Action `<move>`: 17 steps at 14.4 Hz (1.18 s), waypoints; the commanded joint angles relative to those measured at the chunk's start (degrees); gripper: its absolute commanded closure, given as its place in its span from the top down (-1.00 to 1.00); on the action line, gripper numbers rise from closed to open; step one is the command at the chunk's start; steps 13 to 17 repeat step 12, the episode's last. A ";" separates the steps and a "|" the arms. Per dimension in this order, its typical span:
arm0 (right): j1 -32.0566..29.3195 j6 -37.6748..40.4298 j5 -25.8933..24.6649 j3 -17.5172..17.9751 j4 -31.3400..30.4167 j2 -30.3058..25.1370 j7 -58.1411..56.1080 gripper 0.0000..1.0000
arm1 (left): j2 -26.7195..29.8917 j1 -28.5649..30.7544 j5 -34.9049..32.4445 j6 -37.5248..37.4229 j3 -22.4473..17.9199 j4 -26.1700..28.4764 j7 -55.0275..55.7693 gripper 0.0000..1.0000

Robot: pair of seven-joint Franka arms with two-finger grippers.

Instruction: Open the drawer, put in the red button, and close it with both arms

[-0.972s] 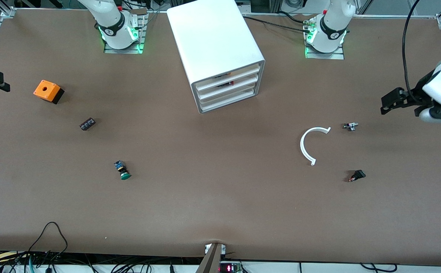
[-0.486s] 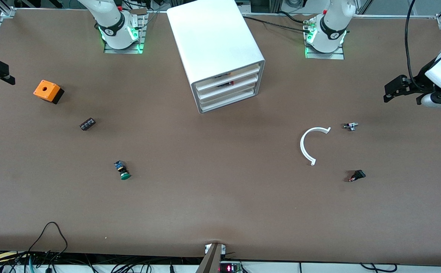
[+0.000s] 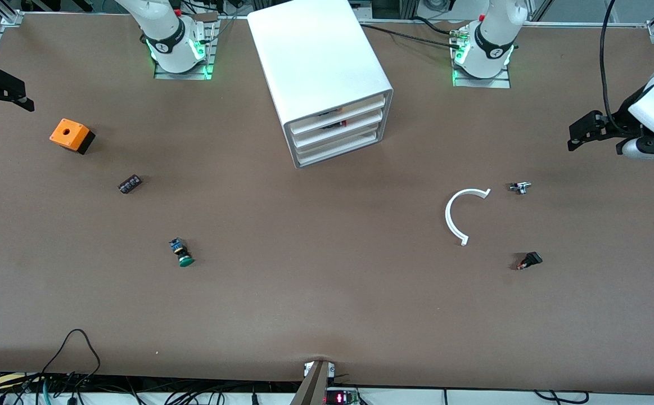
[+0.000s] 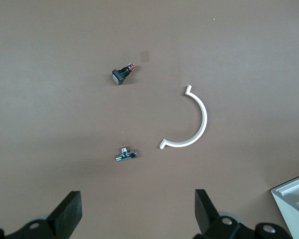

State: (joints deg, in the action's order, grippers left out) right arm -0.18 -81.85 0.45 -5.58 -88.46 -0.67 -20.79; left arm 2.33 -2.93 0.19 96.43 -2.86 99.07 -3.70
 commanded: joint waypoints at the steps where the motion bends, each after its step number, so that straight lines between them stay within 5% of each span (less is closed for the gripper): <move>1: -0.17 -0.32 -0.28 0.13 -1.10 -0.91 -0.83 1.00 | -0.04 0.20 -1.42 -0.98 0.40 -0.81 -1.22 1.00; 17: -0.08 -0.85 -0.28 0.22 -1.10 -0.82 -1.27 1.00 | -0.57 0.11 -1.42 -2.74 0.48 -1.16 -1.05 1.00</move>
